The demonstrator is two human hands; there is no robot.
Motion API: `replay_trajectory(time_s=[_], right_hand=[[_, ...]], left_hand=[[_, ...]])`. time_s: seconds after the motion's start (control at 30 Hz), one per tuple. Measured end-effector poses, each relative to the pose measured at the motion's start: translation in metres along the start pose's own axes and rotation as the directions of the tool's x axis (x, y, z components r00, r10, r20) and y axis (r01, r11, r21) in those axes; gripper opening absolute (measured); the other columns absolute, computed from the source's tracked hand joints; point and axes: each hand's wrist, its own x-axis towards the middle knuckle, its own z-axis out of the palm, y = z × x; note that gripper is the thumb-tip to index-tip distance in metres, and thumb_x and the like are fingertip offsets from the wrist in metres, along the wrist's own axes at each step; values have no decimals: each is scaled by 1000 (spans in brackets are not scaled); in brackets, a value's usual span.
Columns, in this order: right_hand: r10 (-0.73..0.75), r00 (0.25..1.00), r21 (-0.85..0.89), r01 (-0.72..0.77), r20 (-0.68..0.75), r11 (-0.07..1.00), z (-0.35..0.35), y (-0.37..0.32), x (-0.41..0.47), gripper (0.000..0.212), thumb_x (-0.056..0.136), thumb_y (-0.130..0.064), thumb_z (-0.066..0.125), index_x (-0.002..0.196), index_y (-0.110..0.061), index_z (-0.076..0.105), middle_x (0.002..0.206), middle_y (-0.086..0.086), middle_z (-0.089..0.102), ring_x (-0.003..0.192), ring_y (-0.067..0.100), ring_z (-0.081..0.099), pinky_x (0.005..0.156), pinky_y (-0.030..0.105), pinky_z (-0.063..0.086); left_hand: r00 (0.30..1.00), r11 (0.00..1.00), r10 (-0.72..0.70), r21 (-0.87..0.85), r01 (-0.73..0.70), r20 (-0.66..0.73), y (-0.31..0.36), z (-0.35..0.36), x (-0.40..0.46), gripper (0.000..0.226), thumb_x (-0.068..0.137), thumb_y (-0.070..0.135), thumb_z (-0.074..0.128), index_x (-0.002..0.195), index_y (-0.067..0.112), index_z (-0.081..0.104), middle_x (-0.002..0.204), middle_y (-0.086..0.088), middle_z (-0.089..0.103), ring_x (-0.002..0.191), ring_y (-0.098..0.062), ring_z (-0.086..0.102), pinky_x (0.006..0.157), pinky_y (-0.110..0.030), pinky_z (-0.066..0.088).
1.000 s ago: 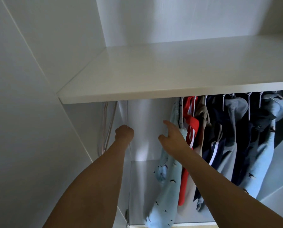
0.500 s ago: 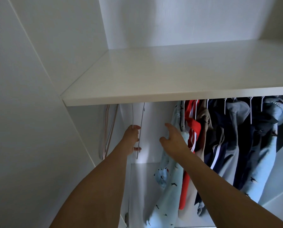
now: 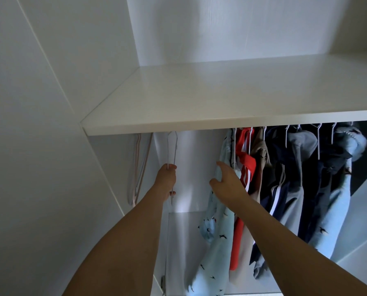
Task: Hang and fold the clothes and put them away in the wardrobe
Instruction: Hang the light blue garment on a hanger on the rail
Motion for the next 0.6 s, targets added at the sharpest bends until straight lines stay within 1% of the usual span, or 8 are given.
replay_trajectory(time_s=[0.07, 0.13, 0.17, 0.2, 0.27, 0.4, 0.5, 0.6], right_hand=[[-7, 1000, -9, 7, 10, 1000, -2, -2, -4, 63, 92, -11, 50, 149, -12, 24, 126, 13, 47, 73, -2, 35, 83, 29, 45], [-17, 1000, -22, 17, 20, 1000, -5, -6, -11, 63, 92, -11, 49, 149, -12, 23, 137, 8, 42, 86, 4, 49, 94, 37, 48], [-19, 1000, -28, 20, 23, 999, -7, -7, -13, 62, 92, -10, 49, 149, -12, 23, 145, 8, 36, 105, 16, 54, 102, 42, 44], [-18, 999, -24, 19, 29, 1000, -13, -9, -17, 62, 93, -9, 49, 149, -11, 22, 150, 8, 31, 124, 23, 47, 108, 43, 38], [-21, 999, -39, 22, 25, 999, -25, -11, -25, 61, 93, -9, 49, 148, -10, 23, 152, 7, 28, 138, 23, 31, 114, 40, 30], [-52, 998, -64, 50, -30, 997, -55, -1, -51, 60, 85, -16, 53, 143, -12, 34, 134, 2, 46, 120, 19, 48, 107, 43, 39], [-35, 995, -111, 25, -89, 993, -84, 13, -80, 44, 86, -10, 51, 130, -16, 48, 120, 4, 55, 100, 19, 53, 95, 44, 48], [27, 995, -153, -42, -100, 987, -114, 27, -120, 41, 90, -9, 49, 131, -7, 45, 115, 8, 49, 107, 25, 51, 95, 35, 45]], left_hand=[[998, 997, 38, 70, -34, -48, -2, 0, 2, 31, 100, 24, 33, 123, 13, 52, 94, -2, 50, 85, -22, 48, 70, -38, 49], [990, 978, 90, 196, -67, -110, -6, -2, 3, 35, 99, 17, 35, 127, 1, 48, 92, -4, 51, 90, -25, 50, 78, -36, 45], [986, 966, 100, 251, -63, -136, -7, -4, 2, 38, 97, 14, 37, 131, -3, 45, 101, -9, 55, 96, -27, 53, 78, -33, 43], [981, 952, 106, 302, -52, -165, -7, -4, -2, 42, 96, 15, 40, 134, -2, 42, 115, -13, 55, 104, -29, 54, 80, -32, 43], [960, 916, 130, 400, -21, -247, -6, -4, -14, 51, 95, 19, 44, 140, 0, 34, 137, -18, 43, 120, -34, 48, 91, -37, 43], [884, 786, 318, 616, -45, -341, -1, 8, -48, 56, 93, 25, 44, 141, -1, 30, 146, -19, 32, 129, -37, 35, 100, -48, 38], [826, 631, 503, 760, -152, -253, -3, 32, -80, 56, 94, 30, 45, 141, 1, 33, 146, -18, 34, 130, -36, 34, 103, -49, 36], [767, 493, 634, 816, -303, -98, -7, 64, -114, 53, 94, 29, 45, 140, 3, 37, 142, -16, 41, 128, -33, 39, 105, -46, 36]])
